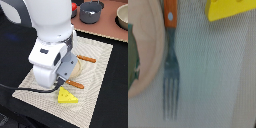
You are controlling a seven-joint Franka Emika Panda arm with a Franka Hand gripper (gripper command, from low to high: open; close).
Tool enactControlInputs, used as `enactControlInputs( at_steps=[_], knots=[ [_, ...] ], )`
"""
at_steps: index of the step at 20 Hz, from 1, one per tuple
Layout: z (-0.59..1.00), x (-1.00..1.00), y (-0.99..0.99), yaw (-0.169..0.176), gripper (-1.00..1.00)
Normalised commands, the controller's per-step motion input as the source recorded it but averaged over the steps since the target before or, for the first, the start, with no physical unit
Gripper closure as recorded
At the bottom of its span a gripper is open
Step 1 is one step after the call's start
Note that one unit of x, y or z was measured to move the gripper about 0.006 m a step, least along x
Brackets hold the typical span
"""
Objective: Interact with the objects in diverse but meaningful ways.
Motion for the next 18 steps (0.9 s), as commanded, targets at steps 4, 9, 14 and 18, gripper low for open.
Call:
enactControlInputs(
  at_steps=[4,9,14,18],
  knots=[
    [0.19,0.53,-0.49,0.066,-1.0],
    [0.19,0.79,-0.31,0.0,-1.0],
    [0.22,0.85,-0.17,-0.021,-1.0],
    [0.19,0.78,-0.18,-0.06,-1.0]
  ],
)
